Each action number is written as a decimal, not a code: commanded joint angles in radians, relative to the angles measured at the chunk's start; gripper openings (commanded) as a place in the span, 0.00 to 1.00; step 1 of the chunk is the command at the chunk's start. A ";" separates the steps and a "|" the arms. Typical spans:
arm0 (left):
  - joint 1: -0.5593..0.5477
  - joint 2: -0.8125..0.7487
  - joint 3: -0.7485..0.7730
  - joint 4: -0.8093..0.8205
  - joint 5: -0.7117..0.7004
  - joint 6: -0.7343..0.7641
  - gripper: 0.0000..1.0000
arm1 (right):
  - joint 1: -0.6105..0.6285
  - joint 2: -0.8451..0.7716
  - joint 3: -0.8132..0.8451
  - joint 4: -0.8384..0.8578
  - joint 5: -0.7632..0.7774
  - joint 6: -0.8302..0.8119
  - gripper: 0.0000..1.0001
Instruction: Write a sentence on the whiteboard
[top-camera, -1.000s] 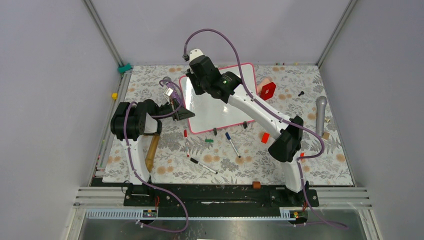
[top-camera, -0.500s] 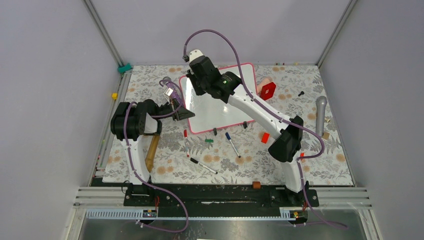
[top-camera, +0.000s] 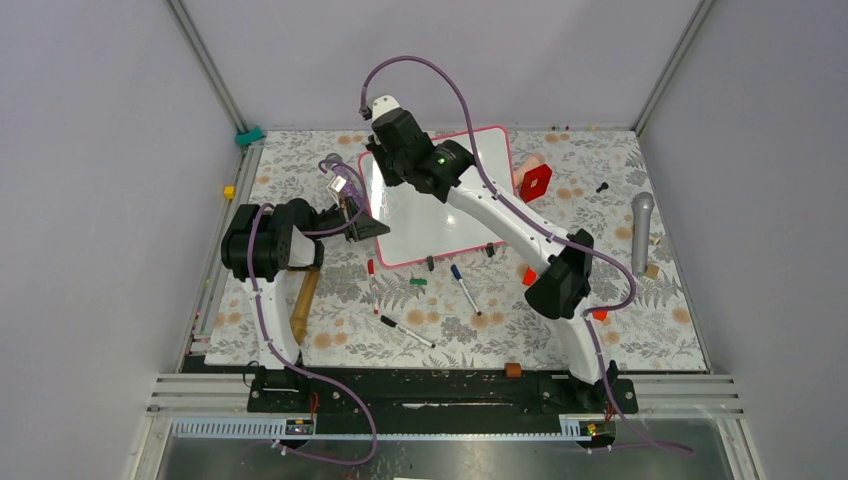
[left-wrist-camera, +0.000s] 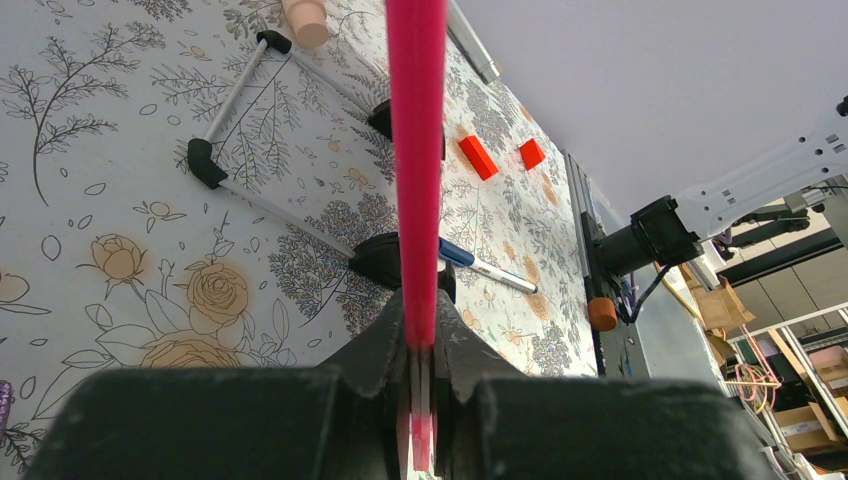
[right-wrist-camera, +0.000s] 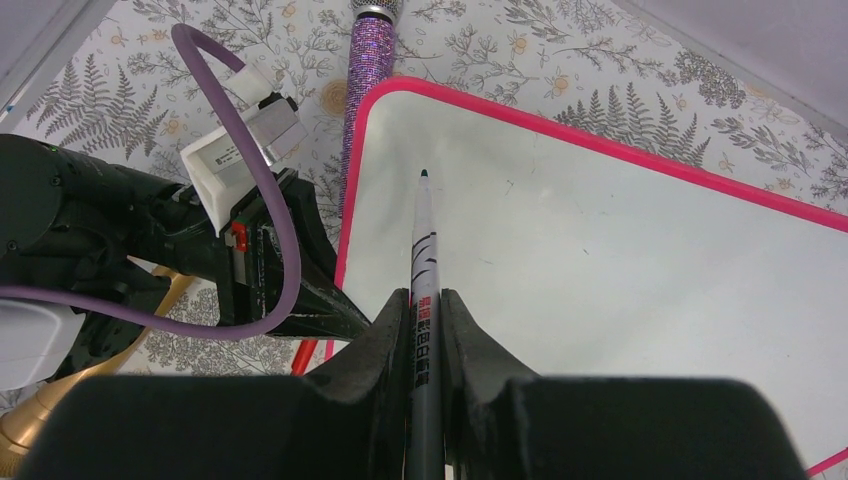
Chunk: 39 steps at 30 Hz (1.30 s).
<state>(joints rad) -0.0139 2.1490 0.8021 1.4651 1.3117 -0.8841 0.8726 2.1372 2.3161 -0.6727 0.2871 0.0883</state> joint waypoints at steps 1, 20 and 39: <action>-0.020 0.028 0.017 0.000 0.020 -0.002 0.00 | 0.009 0.019 0.066 -0.013 0.009 0.004 0.00; -0.020 0.031 0.019 0.000 0.019 -0.007 0.00 | 0.008 0.068 0.111 -0.007 0.073 -0.022 0.00; -0.021 0.033 0.022 -0.001 0.021 -0.012 0.00 | 0.008 0.098 0.136 0.020 0.036 -0.012 0.00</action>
<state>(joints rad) -0.0139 2.1551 0.8043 1.4693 1.3125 -0.8906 0.8726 2.2230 2.3947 -0.6819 0.3222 0.0780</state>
